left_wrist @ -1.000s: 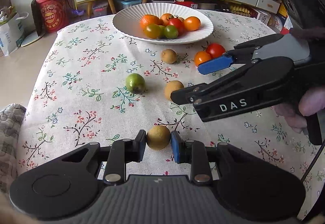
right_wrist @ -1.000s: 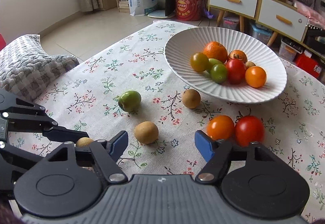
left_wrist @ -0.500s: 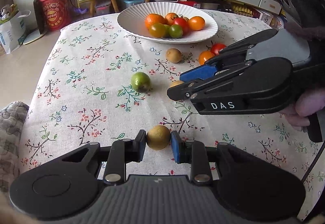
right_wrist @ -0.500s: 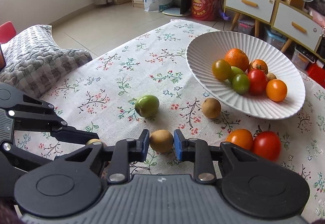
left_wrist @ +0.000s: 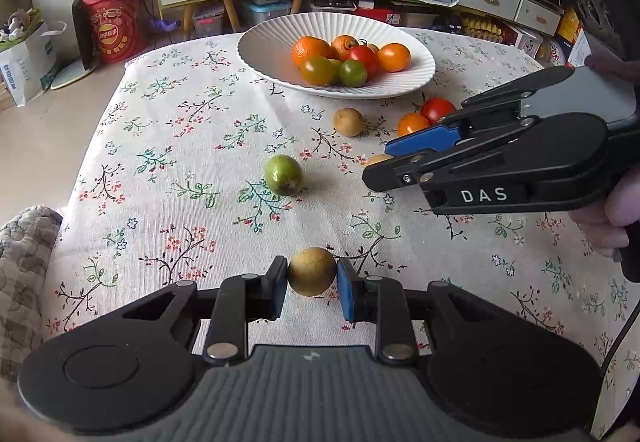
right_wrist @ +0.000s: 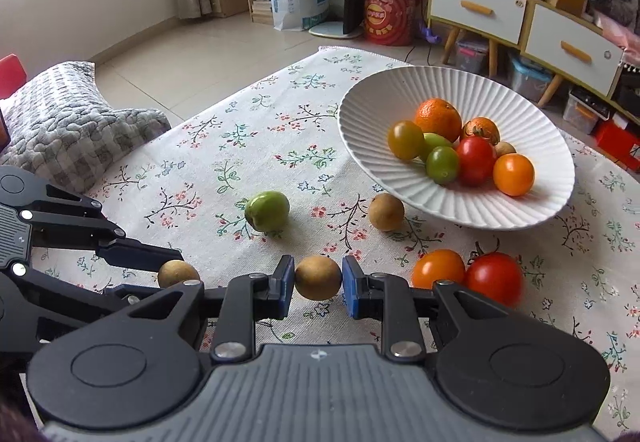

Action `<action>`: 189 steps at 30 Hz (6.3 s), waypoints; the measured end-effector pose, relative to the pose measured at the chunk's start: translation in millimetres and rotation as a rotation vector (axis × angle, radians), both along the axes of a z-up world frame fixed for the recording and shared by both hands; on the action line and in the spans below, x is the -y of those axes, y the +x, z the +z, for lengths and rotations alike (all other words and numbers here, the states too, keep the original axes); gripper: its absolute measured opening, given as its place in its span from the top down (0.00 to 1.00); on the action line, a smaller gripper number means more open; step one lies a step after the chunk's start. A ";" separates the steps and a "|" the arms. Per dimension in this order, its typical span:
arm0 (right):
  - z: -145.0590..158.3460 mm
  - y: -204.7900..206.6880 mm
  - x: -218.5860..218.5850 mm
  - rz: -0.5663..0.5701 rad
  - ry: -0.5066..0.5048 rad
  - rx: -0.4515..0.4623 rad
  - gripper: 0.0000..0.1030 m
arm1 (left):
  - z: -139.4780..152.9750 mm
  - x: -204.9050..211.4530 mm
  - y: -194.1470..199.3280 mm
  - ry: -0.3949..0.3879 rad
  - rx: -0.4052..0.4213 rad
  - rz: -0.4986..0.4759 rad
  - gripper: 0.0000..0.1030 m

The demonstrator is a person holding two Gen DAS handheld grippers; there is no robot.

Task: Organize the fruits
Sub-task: 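Carry the tan fruit and kiwi into the white plate and open both tools, then withdraw both tools from the plate back over the loose fruit, then grasp the green fruit with the left tool while the right tool grasps a large red tomato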

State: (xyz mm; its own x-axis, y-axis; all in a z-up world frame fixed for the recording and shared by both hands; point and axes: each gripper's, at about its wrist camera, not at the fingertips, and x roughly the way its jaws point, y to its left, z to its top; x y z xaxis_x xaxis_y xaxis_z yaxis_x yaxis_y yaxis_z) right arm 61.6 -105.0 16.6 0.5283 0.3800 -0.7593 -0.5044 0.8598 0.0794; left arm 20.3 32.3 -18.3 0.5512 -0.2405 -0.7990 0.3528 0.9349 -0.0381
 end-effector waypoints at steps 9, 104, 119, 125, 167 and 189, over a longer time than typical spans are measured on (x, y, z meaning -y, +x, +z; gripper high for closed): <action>14.2 -1.1 24.9 -0.049 0.044 0.032 0.77 | 9.6 5.3 7.5 -0.022 0.027 0.012 0.77; 28.9 -7.0 96.2 -0.274 0.096 0.107 0.10 | 25.6 58.8 40.9 -0.052 0.135 0.010 0.03; 15.4 -33.5 90.1 -0.205 0.054 0.124 0.04 | 11.0 32.4 17.8 -0.023 0.110 0.026 0.03; 0.9 -39.8 85.9 -0.185 0.026 0.103 0.03 | 3.7 21.7 12.5 -0.008 0.114 0.029 0.03; -29.8 7.0 69.4 -0.201 -0.083 0.136 0.58 | -20.1 9.4 43.2 -0.053 0.151 0.139 0.58; -22.9 13.7 75.9 -0.206 -0.033 0.101 0.65 | -16.1 7.1 46.7 -0.072 0.128 0.158 0.76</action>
